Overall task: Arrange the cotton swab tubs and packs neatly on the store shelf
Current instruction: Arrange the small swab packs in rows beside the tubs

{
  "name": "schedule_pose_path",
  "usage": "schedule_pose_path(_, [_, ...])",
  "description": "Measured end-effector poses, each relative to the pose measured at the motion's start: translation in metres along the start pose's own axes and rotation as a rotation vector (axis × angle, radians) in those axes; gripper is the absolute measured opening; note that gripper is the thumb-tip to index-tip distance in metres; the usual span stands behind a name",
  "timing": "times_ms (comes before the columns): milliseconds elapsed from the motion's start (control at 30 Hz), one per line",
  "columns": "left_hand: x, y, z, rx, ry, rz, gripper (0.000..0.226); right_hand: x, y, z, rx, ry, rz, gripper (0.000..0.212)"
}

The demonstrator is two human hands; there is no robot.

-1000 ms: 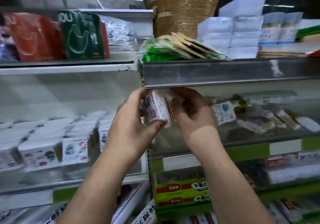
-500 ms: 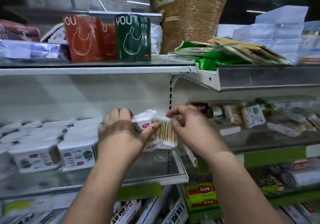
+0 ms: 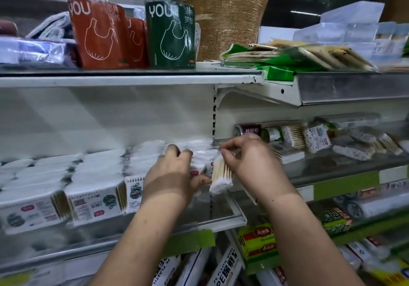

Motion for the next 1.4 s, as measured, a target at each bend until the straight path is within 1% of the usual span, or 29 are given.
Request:
schedule_pose_path(100, [0.008,-0.006,0.001,-0.016,0.001,0.107,0.067,-0.001,0.000,-0.001,0.066,-0.001,0.028,0.023])
schedule_pose_path(167, [0.010,-0.007,0.003,-0.017,-0.036,0.129,0.055,0.000,0.001,-0.002,0.074,-0.010,0.051,0.025])
schedule_pose_path(233, [0.010,-0.009,0.004,-0.005,-0.117,0.096,0.047,0.004,0.001,-0.002,0.091,0.013,0.103,0.032])
schedule_pose_path(367, [0.002,-0.008,0.006,0.010,-0.202,-0.007,0.056,0.012,-0.012,0.001,0.168,0.089,0.305,0.055])
schedule_pose_path(433, [-0.001,-0.005,0.007,0.002,-0.206,-0.054,0.057,0.017,-0.017,-0.001,0.202,0.125,0.356,0.060])
schedule_pose_path(467, [-0.001,-0.005,0.008,-0.001,-0.199,-0.071,0.056,0.018,-0.018,-0.003,0.199,0.133,0.337,0.057])
schedule_pose_path(567, [-0.001,-0.004,0.008,0.009,-0.128,-0.108,0.057,0.014,-0.011,-0.003,0.126,0.125,0.229,0.040])
schedule_pose_path(633, [-0.003,-0.004,0.008,0.032,-0.066,-0.121,0.063,0.012,-0.006,-0.004,0.135,0.067,0.239,0.034])
schedule_pose_path(667, [-0.005,-0.004,0.008,0.043,-0.022,-0.116,0.064,0.011,-0.005,-0.005,0.148,0.030,0.244,0.032])
schedule_pose_path(767, [-0.011,-0.006,0.007,0.082,0.182,-0.036,0.052,0.005,-0.004,-0.004,0.150,-0.020,0.196,0.025])
schedule_pose_path(900, [-0.014,-0.009,0.007,0.145,0.427,-0.038,0.049,0.003,0.000,-0.004,0.145,0.007,0.155,0.027])
schedule_pose_path(967, [-0.012,-0.011,0.008,0.169,0.535,-0.021,0.047,0.002,0.000,-0.004,0.154,0.029,0.179,0.029])
schedule_pose_path(1033, [-0.011,-0.012,0.008,0.184,0.588,-0.021,0.044,0.002,0.000,-0.005,0.157,0.047,0.212,0.031])
schedule_pose_path(1100, [-0.010,-0.013,0.008,0.180,0.597,-0.025,0.041,0.002,0.002,-0.004,0.111,-0.004,0.183,0.033])
schedule_pose_path(1133, [-0.009,-0.013,0.008,0.169,0.603,-0.023,0.040,0.003,0.003,-0.003,0.068,-0.073,0.165,0.036])
schedule_pose_path(1200, [-0.011,-0.012,0.009,0.157,0.604,-0.034,0.038,0.007,0.004,-0.004,-0.001,-0.271,0.158,0.055])
schedule_pose_path(1267, [-0.014,-0.011,0.004,0.156,0.508,-0.040,0.030,0.008,0.001,-0.007,-0.027,-0.480,0.121,0.066])
schedule_pose_path(1333, [-0.014,-0.010,-0.002,0.153,0.379,0.009,0.024,0.007,-0.006,-0.009,-0.029,-0.641,0.051,0.067])
schedule_pose_path(1367, [-0.011,-0.011,-0.002,0.142,0.322,0.047,0.023,0.005,-0.009,-0.008,-0.031,-0.650,0.022,0.068])
schedule_pose_path(1400, [-0.008,-0.012,-0.001,0.125,0.258,0.077,0.026,0.005,-0.013,-0.006,-0.023,-0.604,0.019,0.070])
Point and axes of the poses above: each hand's wrist, its own y-axis away from the middle knuckle, its own x-axis out of the palm, z = x × y, the point moved 8 cm from there along -y, towards the middle knuckle, and after that the axes turned 12 degrees about z, right-handed, at the moved point
